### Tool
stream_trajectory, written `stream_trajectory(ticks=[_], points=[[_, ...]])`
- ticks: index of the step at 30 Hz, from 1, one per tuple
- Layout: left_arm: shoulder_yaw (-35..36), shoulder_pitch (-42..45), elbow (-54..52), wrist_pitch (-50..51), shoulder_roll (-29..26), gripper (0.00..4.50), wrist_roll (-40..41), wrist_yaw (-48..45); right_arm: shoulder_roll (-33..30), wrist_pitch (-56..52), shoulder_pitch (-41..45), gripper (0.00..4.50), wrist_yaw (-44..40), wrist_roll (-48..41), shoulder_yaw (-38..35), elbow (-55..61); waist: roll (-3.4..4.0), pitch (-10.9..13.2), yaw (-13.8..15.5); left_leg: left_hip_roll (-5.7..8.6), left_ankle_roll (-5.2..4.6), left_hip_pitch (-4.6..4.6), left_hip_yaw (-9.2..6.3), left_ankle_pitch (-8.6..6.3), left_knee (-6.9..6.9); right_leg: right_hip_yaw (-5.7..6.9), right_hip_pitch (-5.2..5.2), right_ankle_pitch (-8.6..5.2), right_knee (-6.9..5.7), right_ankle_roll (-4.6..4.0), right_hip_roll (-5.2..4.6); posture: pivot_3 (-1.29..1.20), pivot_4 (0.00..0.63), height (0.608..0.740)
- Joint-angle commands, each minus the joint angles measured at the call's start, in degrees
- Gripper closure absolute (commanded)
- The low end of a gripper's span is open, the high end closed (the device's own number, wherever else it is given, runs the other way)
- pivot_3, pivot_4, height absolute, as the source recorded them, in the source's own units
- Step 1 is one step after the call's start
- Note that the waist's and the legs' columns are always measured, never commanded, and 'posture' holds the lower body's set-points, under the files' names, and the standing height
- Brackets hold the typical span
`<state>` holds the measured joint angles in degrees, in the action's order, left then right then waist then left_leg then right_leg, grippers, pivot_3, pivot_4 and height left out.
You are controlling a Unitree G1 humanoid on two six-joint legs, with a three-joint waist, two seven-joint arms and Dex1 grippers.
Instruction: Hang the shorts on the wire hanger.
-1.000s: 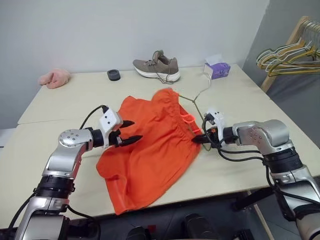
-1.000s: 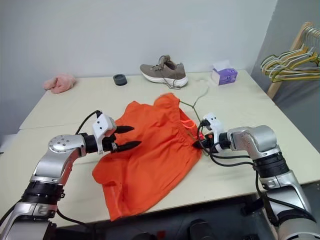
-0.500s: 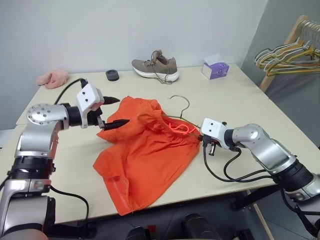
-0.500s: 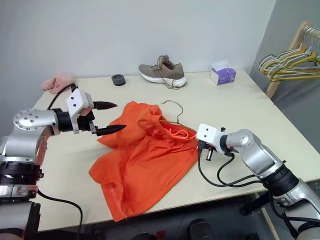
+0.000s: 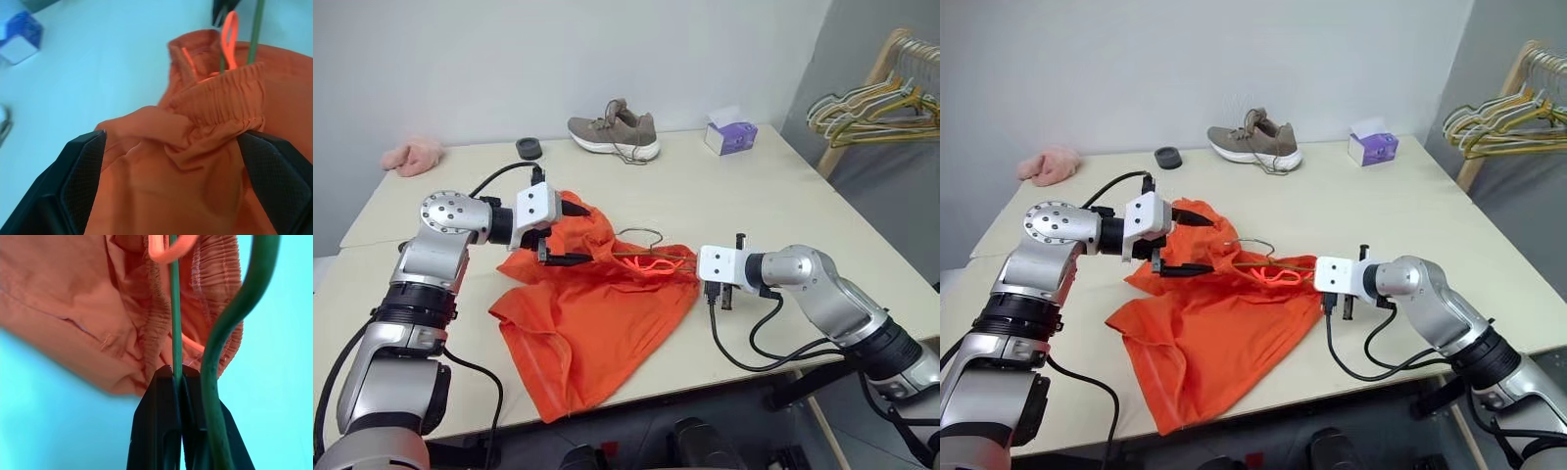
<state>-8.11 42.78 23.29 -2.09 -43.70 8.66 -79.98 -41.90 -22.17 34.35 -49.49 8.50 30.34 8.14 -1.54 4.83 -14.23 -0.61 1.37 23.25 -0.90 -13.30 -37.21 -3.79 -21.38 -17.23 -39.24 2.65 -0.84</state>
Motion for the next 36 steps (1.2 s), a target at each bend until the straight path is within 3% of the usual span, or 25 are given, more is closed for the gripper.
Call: stream_trajectory(ticks=[1, 14, 21, 30, 36], points=[[-0.3, 0.0, -0.7, 0.5, -1.2, 0.02, -0.1, -2.3, 0.4, 1.3, 0.5, 4.5, -0.3, 1.0, -2.9, 2.5, 0.0, 0.0, -0.4, 0.01, 0.0, 0.0, 0.0, 0.0, -0.01, 0.01, 0.0, 0.0, -0.02, 0.0, 0.0, -0.26, 0.031, 0.74], [-0.9, -2.0, -0.9, 1.4, -2.4, 0.02, -2.2, -4.5, 0.3, -2.0, -1.3, 4.5, -3.9, 1.3, -4.6, 2.9, 0.0, 0.0, -1.5, 0.01, -0.01, -0.01, -0.03, -0.01, -0.71, 0.0, 0.01, -0.05, -0.67, 0.07, 0.02, -0.26, 0.028, 0.74], [-1.4, -2.1, 0.8, -1.6, 0.2, 0.02, -4.9, -0.4, 1.6, -2.1, -0.8, 4.5, -5.0, 1.3, -4.4, 5.7, -0.01, 0.0, -1.5, 0.01, -0.01, -0.01, -0.04, -0.01, -0.71, -0.06, 0.01, -0.04, -0.67, 0.06, 0.01, -0.26, 0.028, 0.74], [-0.4, -2.5, -1.5, 0.4, 4.4, 0.02, -2.8, 1.5, 3.0, -5.6, -0.5, 4.5, -7.1, 1.4, -3.4, 8.4, -0.01, 0.0, -1.6, 0.01, -0.01, 0.0, -0.05, -0.01, -0.71, -0.08, 0.0, -0.04, -0.69, 0.06, 0.01, -0.27, 0.029, 0.74], [-0.4, -3.2, -4.0, 2.6, 4.2, 1.85, -2.0, 0.8, 2.9, -5.7, 0.0, 4.5, -7.8, 2.3, -2.9, 6.7, -0.01, 0.0, -1.6, 0.01, -0.01, 0.0, -0.05, -0.01, -0.71, -0.1, 0.0, -0.04, -0.69, 0.07, 0.01, -0.26, 0.033, 0.74]])
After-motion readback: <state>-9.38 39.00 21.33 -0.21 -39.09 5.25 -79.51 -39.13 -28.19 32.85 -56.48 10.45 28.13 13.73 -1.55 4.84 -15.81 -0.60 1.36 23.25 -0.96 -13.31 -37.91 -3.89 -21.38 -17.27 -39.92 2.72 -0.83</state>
